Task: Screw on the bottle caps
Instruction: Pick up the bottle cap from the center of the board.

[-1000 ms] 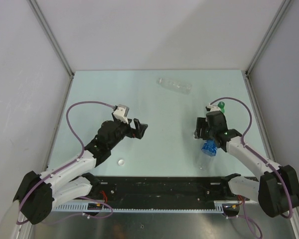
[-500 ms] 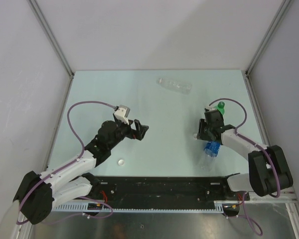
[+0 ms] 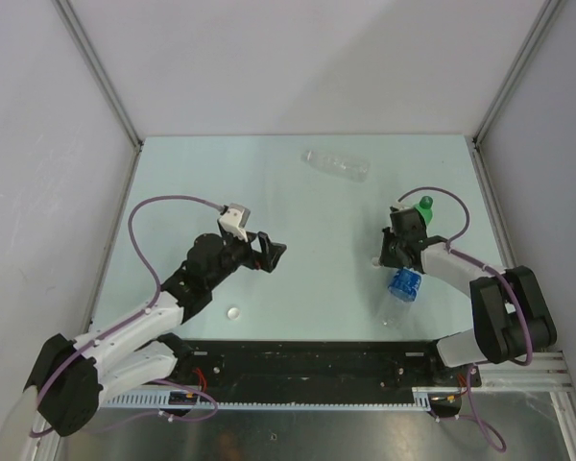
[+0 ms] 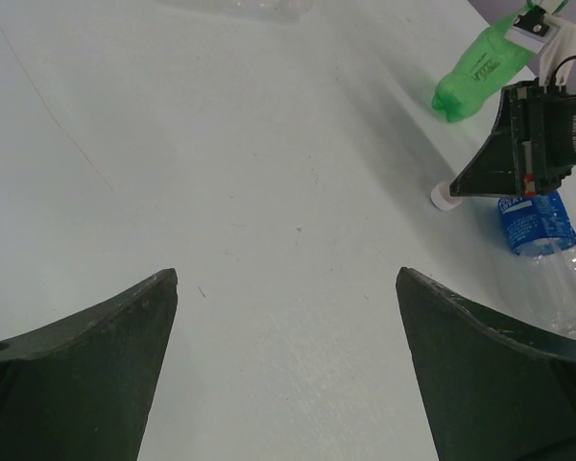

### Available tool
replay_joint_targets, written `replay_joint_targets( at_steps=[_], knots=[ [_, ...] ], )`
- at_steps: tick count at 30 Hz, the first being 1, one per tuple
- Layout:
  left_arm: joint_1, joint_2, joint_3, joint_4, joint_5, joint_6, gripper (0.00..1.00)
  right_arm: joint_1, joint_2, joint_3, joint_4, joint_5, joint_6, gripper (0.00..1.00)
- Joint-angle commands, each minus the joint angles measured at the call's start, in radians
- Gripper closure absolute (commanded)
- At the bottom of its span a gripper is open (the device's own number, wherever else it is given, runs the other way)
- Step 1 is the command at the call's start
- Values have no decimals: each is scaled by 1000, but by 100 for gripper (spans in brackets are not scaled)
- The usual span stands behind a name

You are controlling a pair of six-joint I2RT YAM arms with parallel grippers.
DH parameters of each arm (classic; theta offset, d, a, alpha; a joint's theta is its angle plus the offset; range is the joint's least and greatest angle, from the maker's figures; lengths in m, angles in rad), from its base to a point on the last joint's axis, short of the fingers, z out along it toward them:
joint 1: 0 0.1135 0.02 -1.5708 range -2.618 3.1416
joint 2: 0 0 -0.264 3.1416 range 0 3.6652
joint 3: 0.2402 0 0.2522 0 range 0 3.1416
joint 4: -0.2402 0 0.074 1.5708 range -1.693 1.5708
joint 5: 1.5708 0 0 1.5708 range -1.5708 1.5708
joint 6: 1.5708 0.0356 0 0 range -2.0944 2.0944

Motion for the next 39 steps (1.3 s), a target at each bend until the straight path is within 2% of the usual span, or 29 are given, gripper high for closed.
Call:
replay_joint_targets(
  at_steps=[1,4,8,12,18,22,27,32,34,39],
  knots=[
    [7,-53,12,19,17,-10,1,1,-22,39,40,-22,-4,94],
    [7,-68,15,18,38,-23,1,11,-74,39,77,-82,-41,99],
    [7,-85,40,20,96,-62,1,20,-182,32,174,-278,-86,100],
    [7,-92,107,47,209,-144,0,26,-326,12,386,-508,-51,100],
    [7,-36,235,195,450,-313,0,54,-441,1,814,-746,146,100],
    [7,32,316,291,565,-426,1,97,-437,3,1068,-801,300,100],
    [6,91,339,383,614,-501,5,133,-382,21,1193,-822,397,100],
    [4,142,344,442,668,-566,13,184,-340,31,1222,-816,390,100],
    [4,150,342,453,682,-566,21,193,-331,34,1223,-811,380,100],
    [4,164,337,461,689,-575,33,202,-308,39,1220,-807,362,100]
  ],
)
